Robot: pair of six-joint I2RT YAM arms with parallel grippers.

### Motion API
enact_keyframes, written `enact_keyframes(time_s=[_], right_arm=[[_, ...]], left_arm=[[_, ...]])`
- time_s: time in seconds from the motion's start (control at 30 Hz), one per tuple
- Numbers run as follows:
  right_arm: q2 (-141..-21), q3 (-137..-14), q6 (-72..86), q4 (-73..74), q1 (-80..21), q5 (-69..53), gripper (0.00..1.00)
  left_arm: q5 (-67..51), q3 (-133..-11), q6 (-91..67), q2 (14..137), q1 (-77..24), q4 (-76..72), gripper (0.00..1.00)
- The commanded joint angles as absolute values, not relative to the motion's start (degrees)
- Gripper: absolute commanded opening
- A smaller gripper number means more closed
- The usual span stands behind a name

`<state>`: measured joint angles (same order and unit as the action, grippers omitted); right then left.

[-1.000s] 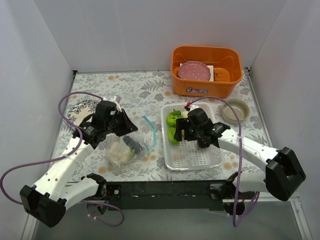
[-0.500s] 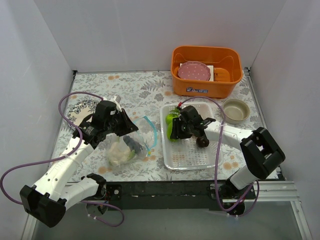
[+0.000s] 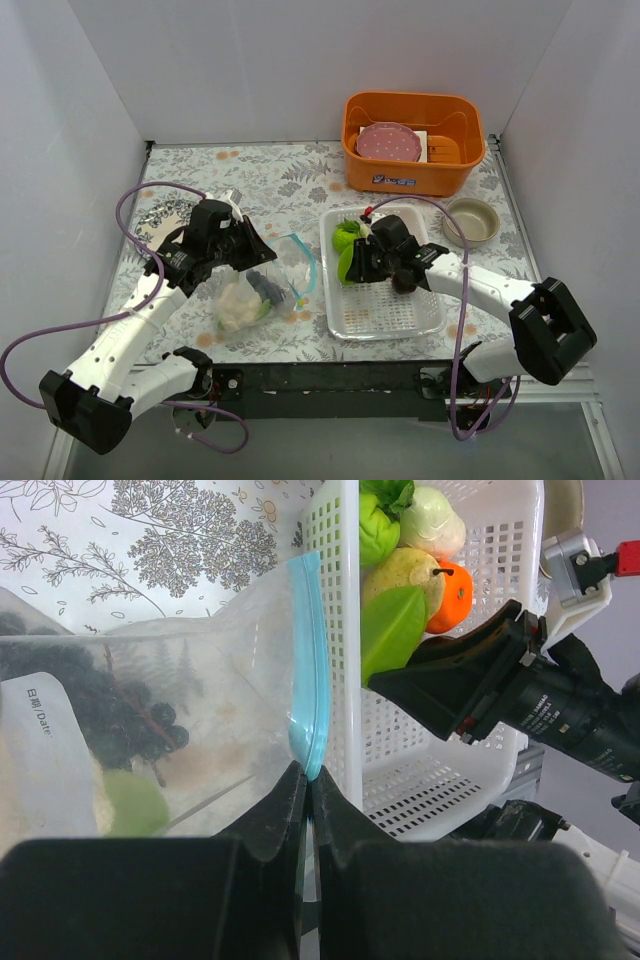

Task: Place the food in the zip-top bag and seal the zipper
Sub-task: Pick up the fake fruit from the bin.

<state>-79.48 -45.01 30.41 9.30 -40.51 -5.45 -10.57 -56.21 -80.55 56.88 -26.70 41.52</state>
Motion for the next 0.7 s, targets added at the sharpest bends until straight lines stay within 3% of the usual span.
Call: enact_keyframes(time_s=[0.0, 0.27, 0.67], right_arm=[[-75.7, -43.3, 28.1, 14.1, -40.5, -7.3, 0.28], [-70.4, -40.1, 28.5, 16.0, -40.5, -9.3, 0.31], [-62.5, -39.0, 35.4, 6.2, -40.8, -16.3, 0.31]], left_arm=[[-11.7, -58.6, -79.8, 56.4, -26.5, 41.0, 0.0], [-12.9, -58.2, -79.4, 57.0, -26.5, 40.9, 0.0], [-14.5, -58.0, -78.0, 57.6, -26.5, 41.7, 0.0]])
